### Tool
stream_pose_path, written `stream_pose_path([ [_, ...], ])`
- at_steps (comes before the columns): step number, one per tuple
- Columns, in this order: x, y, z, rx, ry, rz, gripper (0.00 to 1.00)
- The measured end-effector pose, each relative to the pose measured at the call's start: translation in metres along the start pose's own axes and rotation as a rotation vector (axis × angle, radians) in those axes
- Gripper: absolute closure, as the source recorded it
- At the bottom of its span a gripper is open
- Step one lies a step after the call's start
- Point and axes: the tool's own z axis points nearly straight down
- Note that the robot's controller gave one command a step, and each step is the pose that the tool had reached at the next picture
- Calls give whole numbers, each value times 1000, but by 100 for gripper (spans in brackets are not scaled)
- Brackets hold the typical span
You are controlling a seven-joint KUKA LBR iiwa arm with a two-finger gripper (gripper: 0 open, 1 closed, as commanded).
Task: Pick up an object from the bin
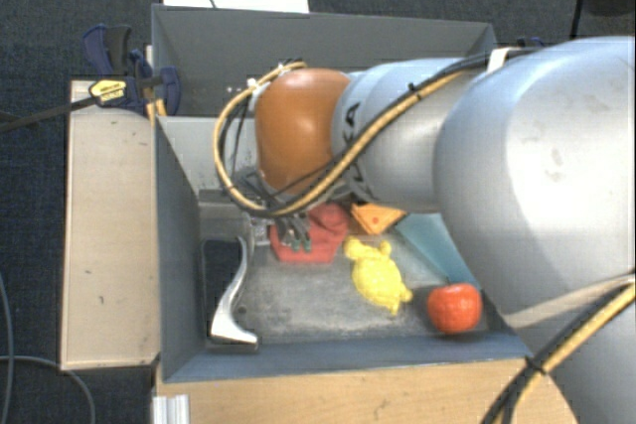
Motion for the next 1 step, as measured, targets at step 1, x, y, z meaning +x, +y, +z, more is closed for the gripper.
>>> stream_pose_path([
  [1,-1,2,-1,-5,-2,3,0],
])
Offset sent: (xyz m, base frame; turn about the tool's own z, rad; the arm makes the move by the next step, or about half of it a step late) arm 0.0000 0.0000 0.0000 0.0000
